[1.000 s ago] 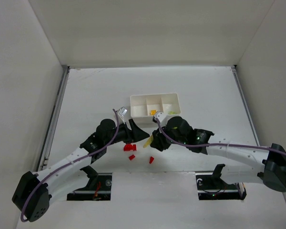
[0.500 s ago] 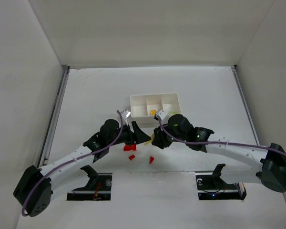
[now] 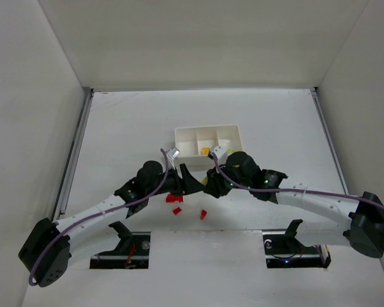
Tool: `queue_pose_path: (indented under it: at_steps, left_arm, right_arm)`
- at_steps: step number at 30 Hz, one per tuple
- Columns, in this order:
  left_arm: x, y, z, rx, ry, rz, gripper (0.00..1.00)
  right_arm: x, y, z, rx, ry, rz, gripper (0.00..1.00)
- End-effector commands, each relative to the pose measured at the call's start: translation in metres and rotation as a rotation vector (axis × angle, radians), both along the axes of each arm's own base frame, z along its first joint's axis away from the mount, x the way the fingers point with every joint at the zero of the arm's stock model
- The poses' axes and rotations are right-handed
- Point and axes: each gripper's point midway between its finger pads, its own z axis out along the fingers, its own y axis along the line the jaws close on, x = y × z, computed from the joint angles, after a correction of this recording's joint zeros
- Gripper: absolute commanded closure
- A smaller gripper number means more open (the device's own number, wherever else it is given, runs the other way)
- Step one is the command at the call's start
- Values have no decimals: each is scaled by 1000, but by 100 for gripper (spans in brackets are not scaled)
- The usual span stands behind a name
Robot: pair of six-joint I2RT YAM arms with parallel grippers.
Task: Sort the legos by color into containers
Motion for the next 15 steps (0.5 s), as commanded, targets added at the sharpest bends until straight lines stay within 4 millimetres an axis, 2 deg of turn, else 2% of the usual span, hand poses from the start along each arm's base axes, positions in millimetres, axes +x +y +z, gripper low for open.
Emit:
queue_pose_path:
  at_steps: [1, 15]
  left_arm:
    - [2, -9, 24, -73, -45, -16, 44]
    - [7, -8, 32, -107, -63, 7, 64]
  right_arm:
    - [8, 15, 26, 96, -38, 7, 68]
    - [7, 15, 27, 117, -39, 1, 68]
